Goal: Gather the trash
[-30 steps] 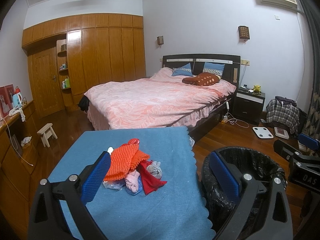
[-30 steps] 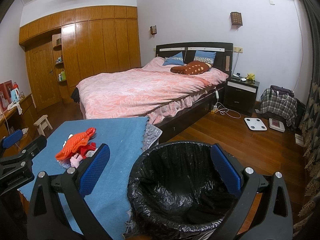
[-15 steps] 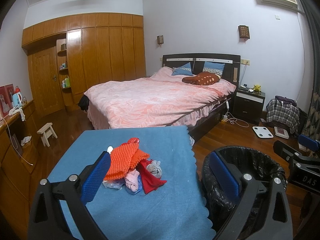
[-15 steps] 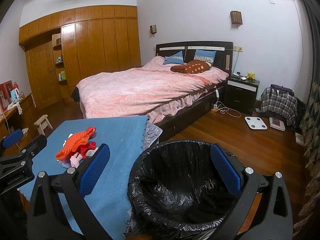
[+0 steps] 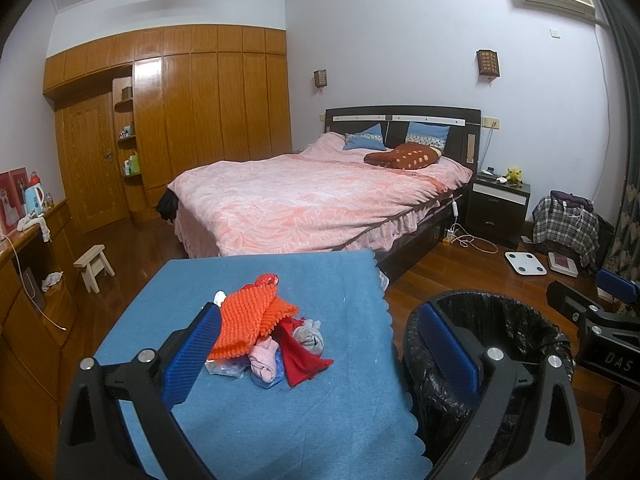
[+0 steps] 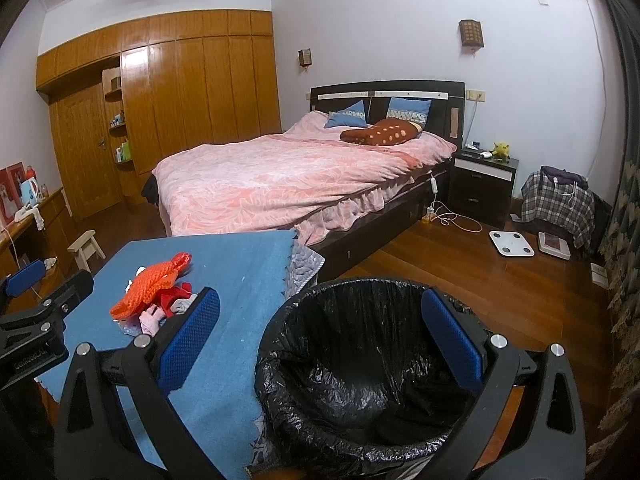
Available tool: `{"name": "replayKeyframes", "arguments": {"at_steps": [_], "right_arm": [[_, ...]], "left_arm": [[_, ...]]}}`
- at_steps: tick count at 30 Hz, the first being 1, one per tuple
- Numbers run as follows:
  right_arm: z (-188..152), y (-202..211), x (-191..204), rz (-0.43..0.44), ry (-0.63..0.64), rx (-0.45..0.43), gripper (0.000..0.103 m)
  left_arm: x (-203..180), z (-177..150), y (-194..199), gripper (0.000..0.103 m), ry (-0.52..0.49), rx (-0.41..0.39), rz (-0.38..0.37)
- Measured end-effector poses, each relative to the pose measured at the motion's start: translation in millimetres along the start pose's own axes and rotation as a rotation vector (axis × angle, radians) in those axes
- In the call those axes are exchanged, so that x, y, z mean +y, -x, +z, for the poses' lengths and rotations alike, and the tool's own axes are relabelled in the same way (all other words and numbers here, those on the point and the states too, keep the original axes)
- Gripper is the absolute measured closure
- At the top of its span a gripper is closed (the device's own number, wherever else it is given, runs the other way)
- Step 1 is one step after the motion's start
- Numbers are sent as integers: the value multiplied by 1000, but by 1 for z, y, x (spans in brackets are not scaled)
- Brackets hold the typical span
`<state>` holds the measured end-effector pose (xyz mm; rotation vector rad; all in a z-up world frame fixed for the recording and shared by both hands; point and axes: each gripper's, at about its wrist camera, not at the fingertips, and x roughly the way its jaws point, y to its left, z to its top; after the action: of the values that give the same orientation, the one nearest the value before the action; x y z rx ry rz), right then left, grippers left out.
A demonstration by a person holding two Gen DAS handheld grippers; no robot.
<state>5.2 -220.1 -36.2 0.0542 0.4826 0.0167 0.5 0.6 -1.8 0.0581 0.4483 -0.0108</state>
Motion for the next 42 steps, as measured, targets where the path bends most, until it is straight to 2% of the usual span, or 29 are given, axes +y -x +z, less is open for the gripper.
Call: {"name": "replayKeyframes", "arguments": {"at_steps": [9,17,24,35,42], "right_arm": [[-12,-9,2,3,0,8,5],[-10,-10,7,11,2,25,5],[-5,-28,21,32,10,53,5],[-13,-83,74,112,59,85,5],[-26,-135,120,163,133,140,5]], "left_arm": [[3,-14,-11,6,6,9,-1],[7,-16,-14,6,19,25,-1],[22,-15,-24,6,27,35,21],[101,-40,-72,6,46,81,187],[140,-60,-102,6,70,118,221]]}}
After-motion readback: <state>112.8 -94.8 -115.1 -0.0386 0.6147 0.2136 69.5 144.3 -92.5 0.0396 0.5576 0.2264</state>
